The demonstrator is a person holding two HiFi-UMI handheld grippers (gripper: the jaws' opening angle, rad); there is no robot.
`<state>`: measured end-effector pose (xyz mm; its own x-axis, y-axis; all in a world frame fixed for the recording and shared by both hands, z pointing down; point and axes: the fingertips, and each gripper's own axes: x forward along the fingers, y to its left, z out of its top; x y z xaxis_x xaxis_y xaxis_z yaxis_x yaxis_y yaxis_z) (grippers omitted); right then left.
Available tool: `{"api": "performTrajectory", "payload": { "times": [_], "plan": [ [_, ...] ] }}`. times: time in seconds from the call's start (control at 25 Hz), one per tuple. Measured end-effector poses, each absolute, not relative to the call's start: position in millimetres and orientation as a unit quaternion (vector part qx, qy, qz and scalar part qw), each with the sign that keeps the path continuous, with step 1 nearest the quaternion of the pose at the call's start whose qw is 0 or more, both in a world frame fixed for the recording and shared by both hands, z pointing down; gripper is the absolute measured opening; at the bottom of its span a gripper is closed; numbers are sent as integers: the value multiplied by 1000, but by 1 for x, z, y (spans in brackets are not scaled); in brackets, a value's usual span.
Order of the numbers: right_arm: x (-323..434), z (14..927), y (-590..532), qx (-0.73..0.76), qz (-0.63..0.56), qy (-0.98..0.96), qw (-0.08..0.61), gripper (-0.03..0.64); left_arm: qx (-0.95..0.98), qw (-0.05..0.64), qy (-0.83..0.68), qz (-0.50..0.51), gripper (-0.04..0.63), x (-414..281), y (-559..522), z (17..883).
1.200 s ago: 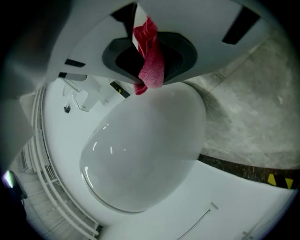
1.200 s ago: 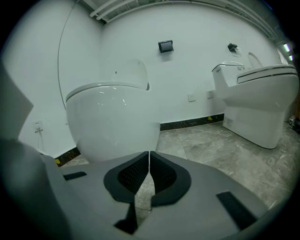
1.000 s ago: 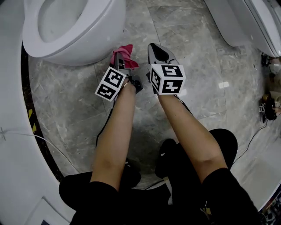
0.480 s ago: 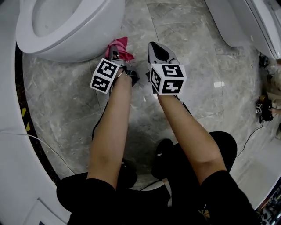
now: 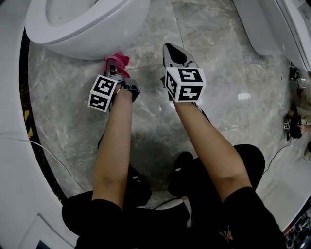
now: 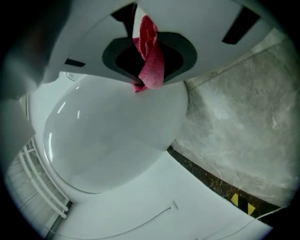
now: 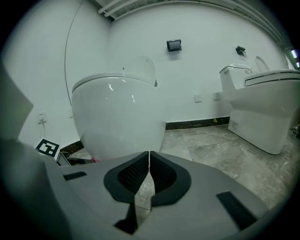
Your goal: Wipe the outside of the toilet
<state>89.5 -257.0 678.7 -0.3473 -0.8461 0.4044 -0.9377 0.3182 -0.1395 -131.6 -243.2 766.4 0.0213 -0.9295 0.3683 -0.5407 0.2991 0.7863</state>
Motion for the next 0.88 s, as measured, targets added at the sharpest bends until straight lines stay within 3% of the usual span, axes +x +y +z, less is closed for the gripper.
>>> {"api": "performTrajectory", "payload": {
  "times": [0.48, 0.88],
  "plan": [
    [60, 694, -255, 541, 166, -811, 145, 34, 584, 386, -701, -134, 72, -244, -265, 768],
    [55, 715, -247, 536, 168, -811, 163, 34, 612, 313, -723, -68, 71, -297, -304, 759]
  ]
}}
